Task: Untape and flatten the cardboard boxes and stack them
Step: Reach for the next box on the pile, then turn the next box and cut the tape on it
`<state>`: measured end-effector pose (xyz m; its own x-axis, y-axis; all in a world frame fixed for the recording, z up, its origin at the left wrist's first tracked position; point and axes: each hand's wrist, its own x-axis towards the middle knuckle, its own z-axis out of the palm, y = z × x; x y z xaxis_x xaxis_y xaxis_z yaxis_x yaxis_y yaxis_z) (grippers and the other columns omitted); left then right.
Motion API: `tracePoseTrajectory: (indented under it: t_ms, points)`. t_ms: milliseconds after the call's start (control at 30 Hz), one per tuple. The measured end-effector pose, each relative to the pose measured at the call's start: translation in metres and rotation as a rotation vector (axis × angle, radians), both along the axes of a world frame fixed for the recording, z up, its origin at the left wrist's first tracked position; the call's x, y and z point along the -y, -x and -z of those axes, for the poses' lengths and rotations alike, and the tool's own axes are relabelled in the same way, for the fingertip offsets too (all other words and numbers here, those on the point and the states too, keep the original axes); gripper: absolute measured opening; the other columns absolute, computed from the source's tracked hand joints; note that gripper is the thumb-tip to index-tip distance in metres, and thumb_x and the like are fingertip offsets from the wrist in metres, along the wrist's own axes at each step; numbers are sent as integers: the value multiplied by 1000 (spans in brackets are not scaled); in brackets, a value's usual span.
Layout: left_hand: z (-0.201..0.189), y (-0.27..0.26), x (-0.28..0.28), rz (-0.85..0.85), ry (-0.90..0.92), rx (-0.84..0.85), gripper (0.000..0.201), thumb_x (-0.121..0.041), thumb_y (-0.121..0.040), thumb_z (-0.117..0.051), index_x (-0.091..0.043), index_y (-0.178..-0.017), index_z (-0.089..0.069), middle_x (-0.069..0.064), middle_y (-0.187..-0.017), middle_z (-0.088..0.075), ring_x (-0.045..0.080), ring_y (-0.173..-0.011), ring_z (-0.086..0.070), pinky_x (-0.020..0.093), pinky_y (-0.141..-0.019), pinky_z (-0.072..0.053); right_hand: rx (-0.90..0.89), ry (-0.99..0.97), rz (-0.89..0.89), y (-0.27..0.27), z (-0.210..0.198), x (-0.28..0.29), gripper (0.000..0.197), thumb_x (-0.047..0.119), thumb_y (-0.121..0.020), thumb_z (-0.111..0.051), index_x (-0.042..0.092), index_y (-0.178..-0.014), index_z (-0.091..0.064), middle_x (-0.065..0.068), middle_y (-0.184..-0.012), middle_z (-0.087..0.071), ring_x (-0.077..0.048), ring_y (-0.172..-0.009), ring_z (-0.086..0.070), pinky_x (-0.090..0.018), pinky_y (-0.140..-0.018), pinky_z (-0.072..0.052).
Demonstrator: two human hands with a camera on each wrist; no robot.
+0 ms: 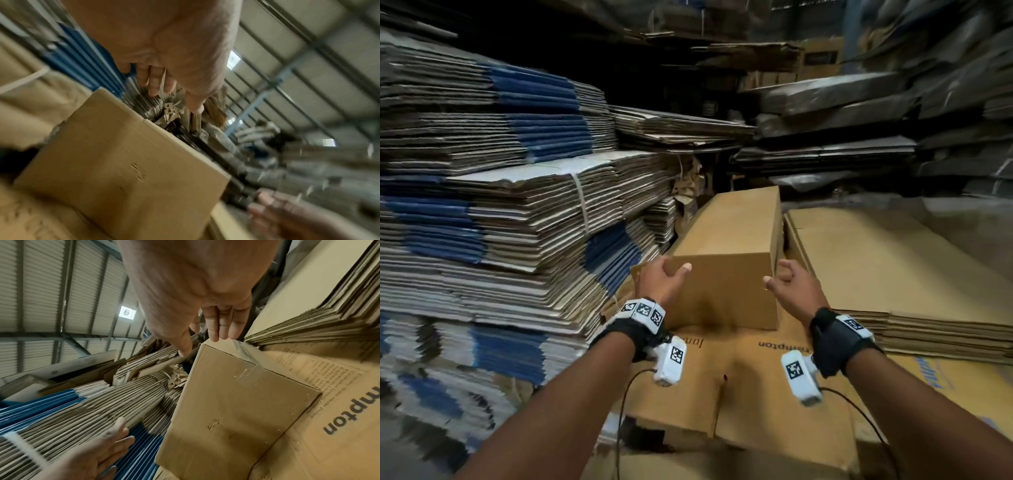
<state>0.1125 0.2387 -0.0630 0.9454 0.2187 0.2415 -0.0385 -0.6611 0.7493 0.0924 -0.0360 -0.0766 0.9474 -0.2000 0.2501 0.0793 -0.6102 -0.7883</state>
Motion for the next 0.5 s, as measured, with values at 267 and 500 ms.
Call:
tracePoseTrajectory:
  t_ms: [267, 500]
  points:
    - [21, -120, 0, 11, -460, -56, 86, -75, -92, -46, -12, -150, -43, 14, -160, -39, 31, -154, -22, 60, -123, 6, -112, -168, 17, -90, 35, 4, 87, 39, -89, -77, 18, -157, -27, -9, -153, -46, -31, -138, -48, -48, -113, -42]
    - [38, -156, 11, 4, -333, -119, 92, -86, -79, -52, -15, -137, -53, 17, -151, -48, 39, -147, -32, 65, -122, -3, -198, -333, -49, -125, 58, 12, 111, 51, -55, -87, 32, -151, -33, -4, -139, -59, -28, -118, -64, -51, -94, -58]
